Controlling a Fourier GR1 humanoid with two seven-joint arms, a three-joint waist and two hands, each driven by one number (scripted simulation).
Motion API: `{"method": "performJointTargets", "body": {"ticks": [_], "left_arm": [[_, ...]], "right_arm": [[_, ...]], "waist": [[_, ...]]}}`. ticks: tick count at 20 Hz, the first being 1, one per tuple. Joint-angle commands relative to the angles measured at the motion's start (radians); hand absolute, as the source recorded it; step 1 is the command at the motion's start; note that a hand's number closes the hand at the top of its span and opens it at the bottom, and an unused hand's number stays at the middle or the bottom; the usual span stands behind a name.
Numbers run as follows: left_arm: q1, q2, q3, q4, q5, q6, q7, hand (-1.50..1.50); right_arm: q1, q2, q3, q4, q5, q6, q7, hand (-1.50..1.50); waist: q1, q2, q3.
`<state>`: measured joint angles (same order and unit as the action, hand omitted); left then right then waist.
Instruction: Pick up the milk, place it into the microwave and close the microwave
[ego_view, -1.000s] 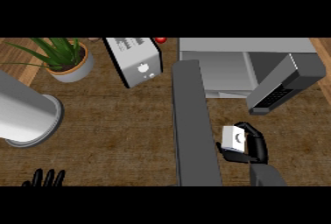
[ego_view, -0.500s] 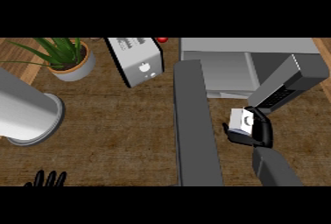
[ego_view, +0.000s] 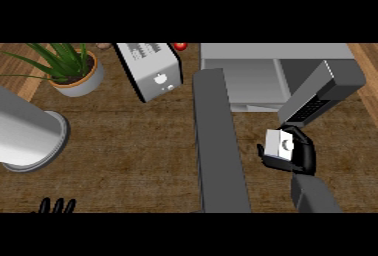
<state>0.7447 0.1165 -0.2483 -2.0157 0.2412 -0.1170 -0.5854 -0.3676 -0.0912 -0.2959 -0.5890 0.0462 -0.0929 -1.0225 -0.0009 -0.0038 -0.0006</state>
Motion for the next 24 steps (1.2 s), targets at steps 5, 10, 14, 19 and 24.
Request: {"method": "performJointTargets", "body": {"ticks": [5,10,14,19,24], "left_arm": [[0.027,-0.012,-0.050,-0.056,-0.023,0.025,0.022,-1.50],[0.037,-0.012,-0.039,-0.058,-0.018,0.036,0.020,-1.50],[0.049,0.031,0.018,-0.083,0.062,-0.008,0.033,-1.50],[0.027,-0.007,-0.006,0.024,0.011,0.013,-0.044,-1.50],[0.084,0.029,0.014,-0.014,0.042,-0.021,-0.069,-1.50]], "right_arm": [[0.292,0.017,0.126,-0.451,0.013,0.027,0.184,1.50],[0.433,0.088,0.236,-0.737,-0.024,0.076,0.310,1.50],[0.377,0.081,0.198,-0.762,-0.167,0.214,0.392,1.50],[0.446,0.091,0.335,-0.891,-0.164,0.068,0.429,1.50],[0.260,0.091,0.322,-0.710,-0.062,-0.068,0.430,1.50]], "waist": [[-0.009,-0.003,-0.001],[-0.007,-0.002,-0.001],[0.002,0.001,0.000],[0.004,0.002,0.000],[0.014,0.004,0.001]]}}
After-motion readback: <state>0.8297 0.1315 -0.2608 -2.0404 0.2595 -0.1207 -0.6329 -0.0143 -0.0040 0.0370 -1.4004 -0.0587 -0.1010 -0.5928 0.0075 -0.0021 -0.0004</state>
